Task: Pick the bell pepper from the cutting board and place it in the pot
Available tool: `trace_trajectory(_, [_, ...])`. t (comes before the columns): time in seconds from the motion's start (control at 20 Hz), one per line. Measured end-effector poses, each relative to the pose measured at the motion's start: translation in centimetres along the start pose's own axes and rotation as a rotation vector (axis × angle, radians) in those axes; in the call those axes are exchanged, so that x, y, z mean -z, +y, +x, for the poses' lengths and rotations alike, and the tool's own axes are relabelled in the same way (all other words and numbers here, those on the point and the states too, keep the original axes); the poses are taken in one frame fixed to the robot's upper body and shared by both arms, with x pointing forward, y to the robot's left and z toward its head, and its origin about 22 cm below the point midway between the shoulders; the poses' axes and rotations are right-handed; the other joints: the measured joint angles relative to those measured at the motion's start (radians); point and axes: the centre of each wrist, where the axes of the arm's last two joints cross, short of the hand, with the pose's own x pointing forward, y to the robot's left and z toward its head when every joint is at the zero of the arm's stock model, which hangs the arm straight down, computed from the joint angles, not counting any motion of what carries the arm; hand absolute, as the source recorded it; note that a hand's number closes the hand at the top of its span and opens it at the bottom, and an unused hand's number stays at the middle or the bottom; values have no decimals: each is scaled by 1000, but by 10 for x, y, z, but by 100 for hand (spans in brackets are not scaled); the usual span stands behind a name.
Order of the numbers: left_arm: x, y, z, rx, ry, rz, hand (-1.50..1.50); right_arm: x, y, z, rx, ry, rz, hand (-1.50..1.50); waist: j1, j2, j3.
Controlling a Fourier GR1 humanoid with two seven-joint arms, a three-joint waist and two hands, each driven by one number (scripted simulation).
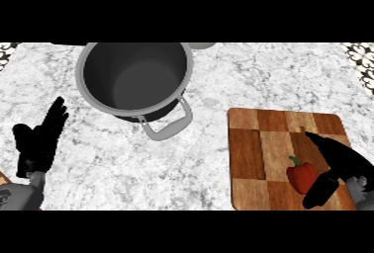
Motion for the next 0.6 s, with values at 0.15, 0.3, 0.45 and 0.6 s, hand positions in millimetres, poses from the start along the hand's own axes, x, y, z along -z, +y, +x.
trace_trajectory(0.15, [-1, 1, -1, -1, 3, 8, 0, 7, 3, 2, -5, 8, 4, -150, -4, -2, 0])
trace_trajectory(0.3, [-2, 2, -2, -4, -1, 10, 0, 13, 8, 5, -13, 14, 12, -150, -8, -2, 1])
trace_trajectory(0.45, [-2, 3, -1, 2, 6, 11, 0, 17, 13, 7, -14, 10, 25, 150, -9, -2, 0])
trace_trajectory(0.6, [-3, 2, 0, 5, 4, 3, 0, 22, 13, 7, -39, 0, 34, 150, -8, -2, -2])
